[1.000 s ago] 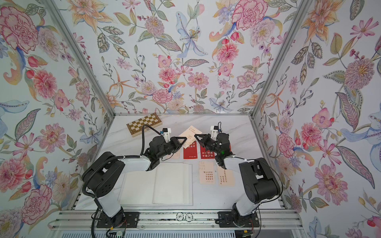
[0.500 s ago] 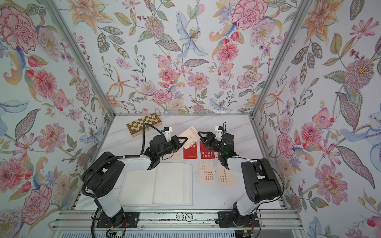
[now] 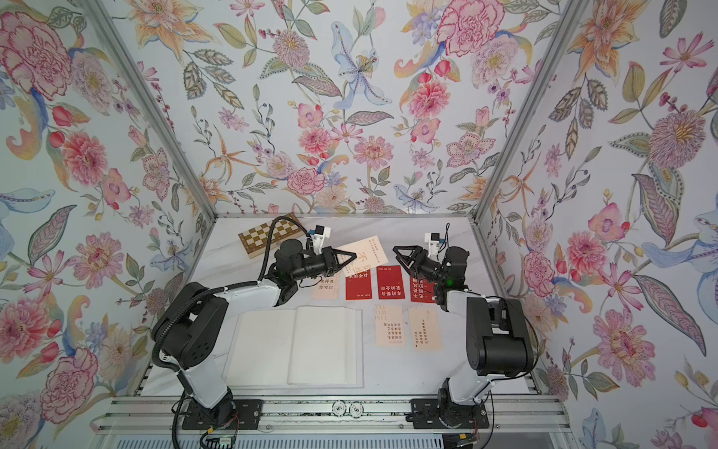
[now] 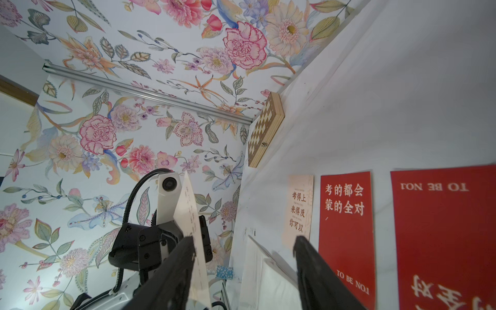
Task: Place the photos into the photo albums
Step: Pick up the photo at the center of the board.
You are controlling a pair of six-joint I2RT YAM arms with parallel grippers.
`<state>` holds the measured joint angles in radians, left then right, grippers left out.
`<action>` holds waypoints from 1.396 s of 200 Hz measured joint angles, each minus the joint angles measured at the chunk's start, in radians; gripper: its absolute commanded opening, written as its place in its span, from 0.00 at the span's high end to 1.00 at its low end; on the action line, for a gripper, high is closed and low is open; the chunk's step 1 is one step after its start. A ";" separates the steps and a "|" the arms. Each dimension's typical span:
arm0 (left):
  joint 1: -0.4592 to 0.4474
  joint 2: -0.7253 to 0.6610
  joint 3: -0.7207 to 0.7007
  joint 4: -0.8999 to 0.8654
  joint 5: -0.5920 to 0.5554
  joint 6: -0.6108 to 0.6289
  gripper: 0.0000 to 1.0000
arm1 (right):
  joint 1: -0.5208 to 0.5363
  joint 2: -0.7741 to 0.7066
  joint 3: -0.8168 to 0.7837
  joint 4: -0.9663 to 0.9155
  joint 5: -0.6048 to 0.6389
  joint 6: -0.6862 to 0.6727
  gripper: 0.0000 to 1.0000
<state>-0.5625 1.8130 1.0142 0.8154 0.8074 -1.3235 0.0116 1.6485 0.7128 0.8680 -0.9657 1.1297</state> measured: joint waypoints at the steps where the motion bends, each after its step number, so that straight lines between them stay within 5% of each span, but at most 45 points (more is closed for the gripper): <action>1: 0.000 0.001 0.000 0.000 0.002 0.000 1.00 | 0.002 0.001 0.000 0.000 -0.002 -0.001 0.41; 135: 0.034 -0.016 0.036 -0.380 0.107 0.246 1.00 | 0.133 0.069 0.006 0.112 -0.119 0.003 0.67; 279: 0.065 -0.048 0.080 -0.484 0.148 0.314 1.00 | 0.164 0.071 0.006 0.033 -0.123 -0.091 0.59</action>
<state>-0.4973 1.7649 1.0939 0.3313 0.9550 -1.0096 0.1757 1.7199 0.7185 0.9012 -1.0885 1.0389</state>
